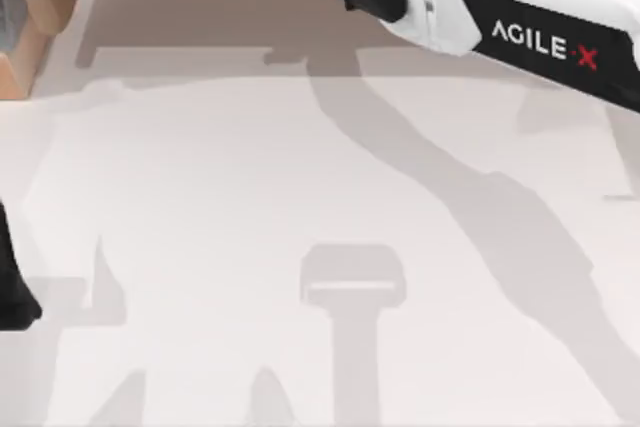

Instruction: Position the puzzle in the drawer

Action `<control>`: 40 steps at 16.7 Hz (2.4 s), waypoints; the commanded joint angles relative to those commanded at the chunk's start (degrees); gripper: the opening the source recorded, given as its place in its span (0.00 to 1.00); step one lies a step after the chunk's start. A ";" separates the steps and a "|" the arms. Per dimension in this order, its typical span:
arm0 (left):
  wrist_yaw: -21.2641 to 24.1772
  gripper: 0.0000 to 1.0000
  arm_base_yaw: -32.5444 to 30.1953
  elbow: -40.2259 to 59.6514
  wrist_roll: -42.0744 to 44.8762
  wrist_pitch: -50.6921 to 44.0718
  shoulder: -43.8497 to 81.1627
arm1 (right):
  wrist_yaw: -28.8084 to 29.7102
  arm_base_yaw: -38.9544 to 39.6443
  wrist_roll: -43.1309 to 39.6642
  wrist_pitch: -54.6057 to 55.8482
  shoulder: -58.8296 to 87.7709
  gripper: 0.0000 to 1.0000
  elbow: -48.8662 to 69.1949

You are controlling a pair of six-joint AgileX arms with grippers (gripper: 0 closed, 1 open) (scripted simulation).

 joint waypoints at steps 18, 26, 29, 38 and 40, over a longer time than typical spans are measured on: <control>0.00 1.00 0.00 0.00 0.00 0.00 0.00 | -27.09 -35.86 -15.11 -93.78 -4.00 0.00 31.95; 0.00 1.00 0.00 0.00 0.00 0.00 0.00 | -30.08 -53.57 -17.32 -102.34 16.47 0.00 50.71; 0.00 1.00 0.00 0.00 0.00 0.00 0.00 | -30.30 -56.51 -17.18 -102.40 24.38 0.00 54.35; 0.00 1.00 0.00 0.00 0.00 0.00 0.00 | -30.31 -57.45 -16.95 -103.04 28.94 0.00 55.46; 0.00 1.00 0.00 0.00 0.00 0.00 0.00 | -30.31 -57.45 -16.95 -103.04 28.94 0.15 55.46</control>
